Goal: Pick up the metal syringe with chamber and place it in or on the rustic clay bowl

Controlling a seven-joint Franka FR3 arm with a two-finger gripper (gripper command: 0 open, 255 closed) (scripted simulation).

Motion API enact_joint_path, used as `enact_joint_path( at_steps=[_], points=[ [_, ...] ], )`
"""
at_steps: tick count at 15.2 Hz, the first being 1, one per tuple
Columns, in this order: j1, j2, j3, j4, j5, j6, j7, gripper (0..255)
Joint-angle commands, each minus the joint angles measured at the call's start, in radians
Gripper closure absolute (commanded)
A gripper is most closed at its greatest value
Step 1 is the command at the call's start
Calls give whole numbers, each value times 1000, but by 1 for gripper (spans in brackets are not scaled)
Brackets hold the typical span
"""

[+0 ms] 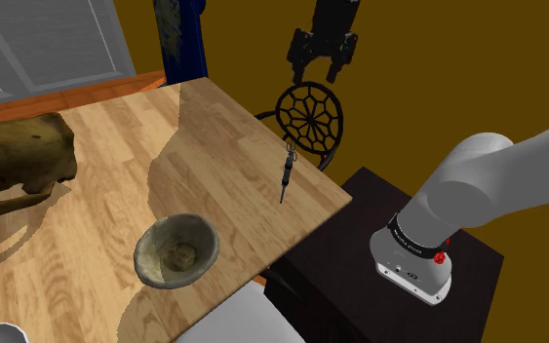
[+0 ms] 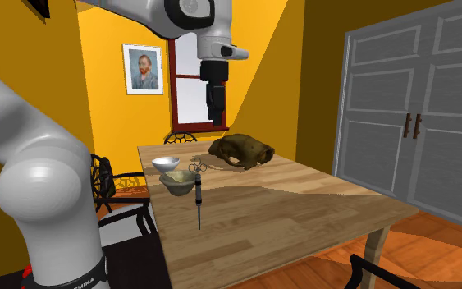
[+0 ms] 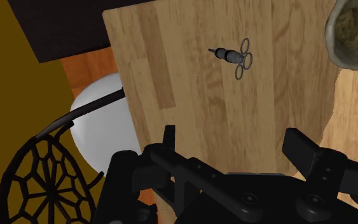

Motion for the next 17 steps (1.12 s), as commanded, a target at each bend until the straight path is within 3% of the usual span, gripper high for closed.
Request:
enact_joint_path(
  at_steps=[1, 9, 17],
  points=[
    [2, 49, 33, -10, 11, 13, 49, 0],
    [19, 243, 148, -46, 60, 70, 232, 0],
    [28, 259, 164, -136, 75, 176, 229, 0]
  ],
)
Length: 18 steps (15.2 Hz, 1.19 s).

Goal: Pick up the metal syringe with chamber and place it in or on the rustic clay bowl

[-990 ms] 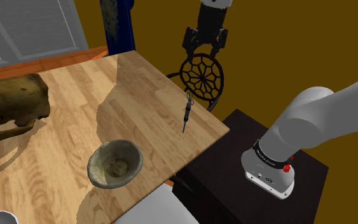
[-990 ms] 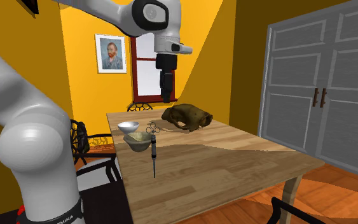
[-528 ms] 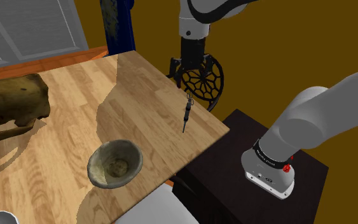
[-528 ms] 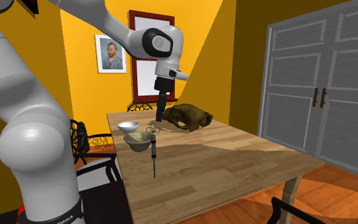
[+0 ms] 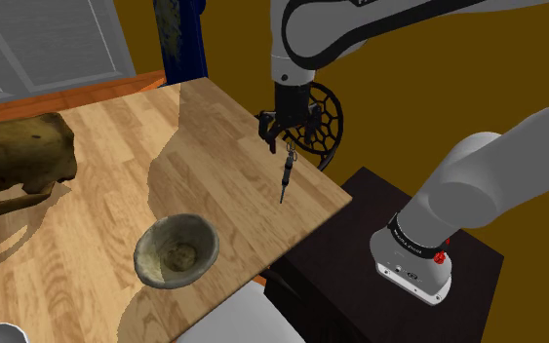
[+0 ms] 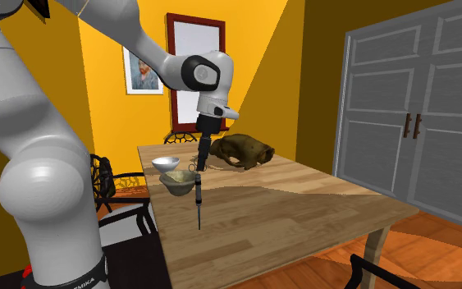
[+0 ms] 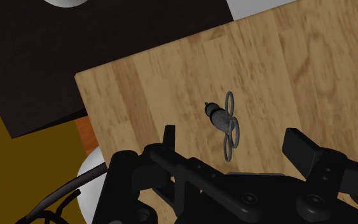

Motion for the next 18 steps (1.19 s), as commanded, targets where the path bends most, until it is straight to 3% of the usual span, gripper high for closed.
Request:
enact_joint_path(
  at_steps=[1, 7, 8, 18],
  points=[
    [0, 4, 2, -10, 1, 14, -1, 0],
    [0, 4, 2, -10, 1, 14, -1, 0],
    [0, 4, 2, -10, 1, 14, -1, 255],
    [0, -3, 0, -1, 0, -1, 0, 255]
  ],
)
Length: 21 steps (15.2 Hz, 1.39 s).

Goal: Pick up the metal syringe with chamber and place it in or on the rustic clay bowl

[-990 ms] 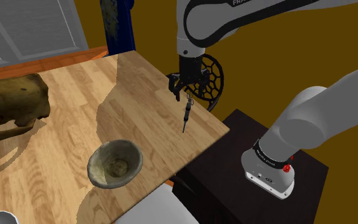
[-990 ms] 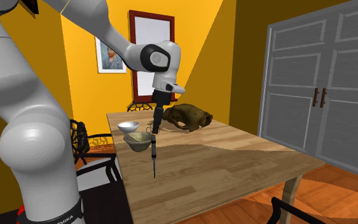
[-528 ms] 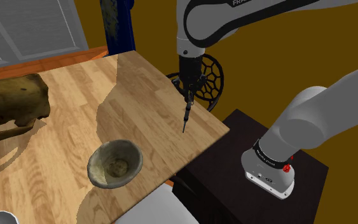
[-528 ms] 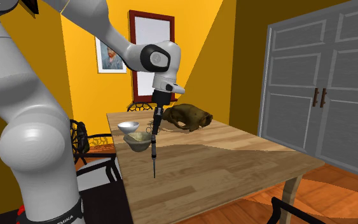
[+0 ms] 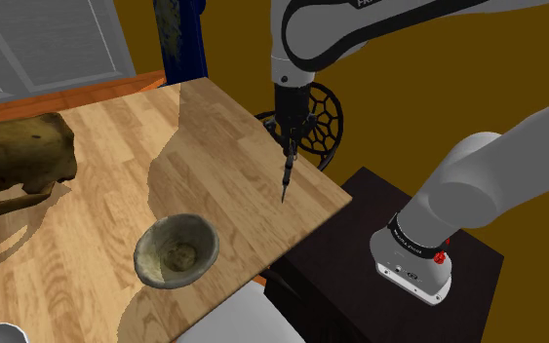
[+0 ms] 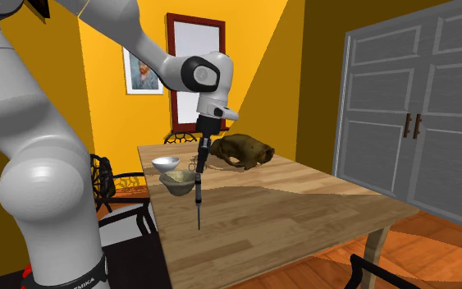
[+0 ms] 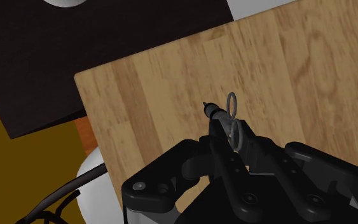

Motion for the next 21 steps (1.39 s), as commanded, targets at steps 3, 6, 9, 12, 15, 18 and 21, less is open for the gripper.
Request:
enact_joint_path(
  at_steps=[3, 6, 9, 12, 15, 18, 21],
  points=[
    [-1, -21, -7, 31, -3, -53, 2, 255],
    [-2, -36, -13, 61, -6, -97, 5, 255],
    [-2, -49, -18, 91, -9, -140, 8, 255],
    [-3, -59, -23, 124, -12, -183, 12, 255],
    [-4, -67, -28, 158, -15, -224, 15, 255],
    [-5, -72, -33, 194, -18, -266, 19, 255],
    [-6, -75, -37, 231, -21, -306, 23, 255]
  ],
)
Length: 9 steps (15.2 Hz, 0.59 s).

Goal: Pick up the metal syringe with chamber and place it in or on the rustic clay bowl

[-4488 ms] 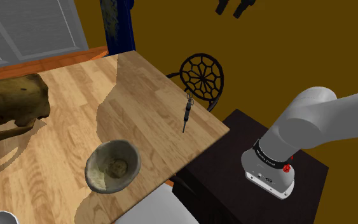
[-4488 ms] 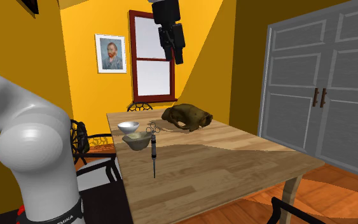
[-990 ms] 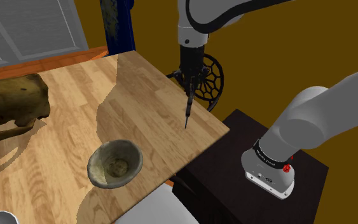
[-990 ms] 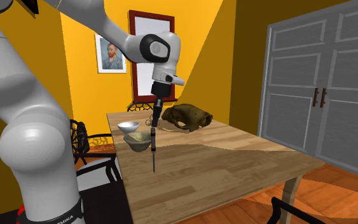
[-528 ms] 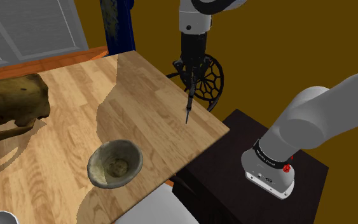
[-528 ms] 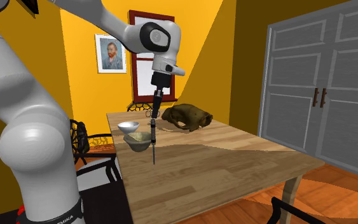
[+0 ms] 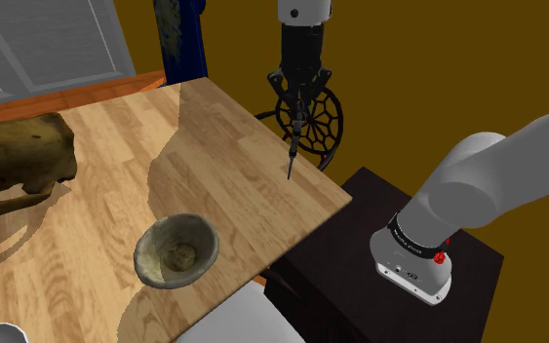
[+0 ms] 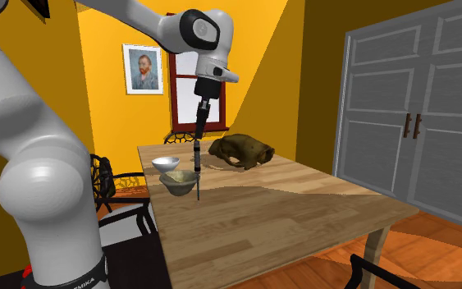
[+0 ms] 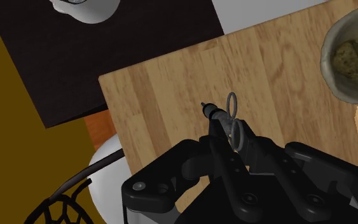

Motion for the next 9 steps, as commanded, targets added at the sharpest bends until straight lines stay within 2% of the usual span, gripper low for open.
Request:
enact_joint_path(
  at_steps=[1, 9],
  points=[
    [-1, 0, -2, 27, -2, -27, 3, 255],
    [-4, 4, -12, 137, -9, -133, 15, 255]
  ],
)
